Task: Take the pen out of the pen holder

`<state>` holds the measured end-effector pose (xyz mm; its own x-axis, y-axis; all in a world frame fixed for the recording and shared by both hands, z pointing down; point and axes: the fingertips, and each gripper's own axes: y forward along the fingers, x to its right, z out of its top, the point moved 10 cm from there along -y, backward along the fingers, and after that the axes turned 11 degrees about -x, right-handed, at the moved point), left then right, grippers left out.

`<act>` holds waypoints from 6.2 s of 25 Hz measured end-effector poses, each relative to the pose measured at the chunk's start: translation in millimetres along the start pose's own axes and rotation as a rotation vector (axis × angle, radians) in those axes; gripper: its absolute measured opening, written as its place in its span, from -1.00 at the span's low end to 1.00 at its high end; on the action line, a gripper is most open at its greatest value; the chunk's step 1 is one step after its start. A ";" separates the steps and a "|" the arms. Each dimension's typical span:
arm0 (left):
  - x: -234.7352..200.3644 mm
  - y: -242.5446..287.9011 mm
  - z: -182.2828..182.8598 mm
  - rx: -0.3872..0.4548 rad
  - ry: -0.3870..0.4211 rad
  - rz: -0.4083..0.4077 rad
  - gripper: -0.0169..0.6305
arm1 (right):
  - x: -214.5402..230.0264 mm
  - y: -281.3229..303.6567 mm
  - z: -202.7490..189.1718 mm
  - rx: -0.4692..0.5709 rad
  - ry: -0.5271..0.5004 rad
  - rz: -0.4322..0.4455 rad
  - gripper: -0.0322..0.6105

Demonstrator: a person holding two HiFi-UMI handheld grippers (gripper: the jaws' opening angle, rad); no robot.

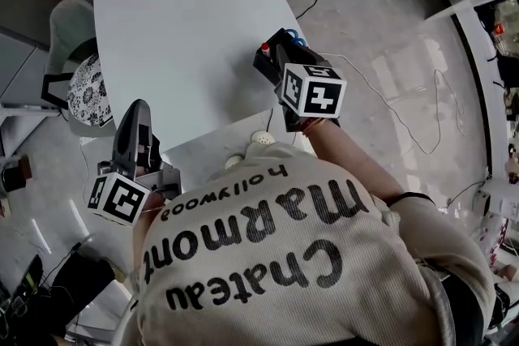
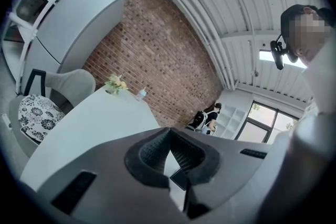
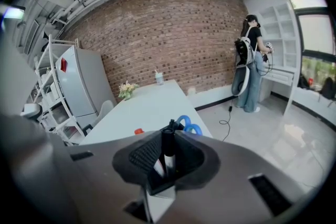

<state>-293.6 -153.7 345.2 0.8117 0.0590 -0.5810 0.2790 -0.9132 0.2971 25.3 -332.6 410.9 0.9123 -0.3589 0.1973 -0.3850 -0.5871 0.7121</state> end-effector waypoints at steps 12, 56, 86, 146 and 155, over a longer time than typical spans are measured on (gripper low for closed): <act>1.3 -4.4 -2.3 -0.001 -0.005 -0.006 -0.95 | 3.5 -7.7 -1.2 -0.006 0.027 -0.009 -0.67; -15.5 -27.8 1.0 -0.041 0.020 -0.097 -0.94 | -25.4 -50.6 -22.6 0.062 0.019 -0.038 -0.66; -18.7 -76.7 -15.4 -0.008 0.026 -0.096 -0.95 | -26.8 -92.1 -37.3 0.175 0.095 -0.056 -0.67; 143.7 -108.1 -128.6 0.058 0.019 -0.008 -0.95 | 56.4 -187.9 -86.9 0.197 0.037 0.286 -0.68; 166.8 -124.4 -154.4 0.064 0.041 0.026 -0.94 | 62.2 -204.6 -119.1 0.152 -0.013 0.314 -0.68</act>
<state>-113.7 32.0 328.2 0.8390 0.0497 -0.5419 0.2248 -0.9385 0.2620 177.4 -148.4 357.7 0.7448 -0.5474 0.3816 -0.6636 -0.5480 0.5092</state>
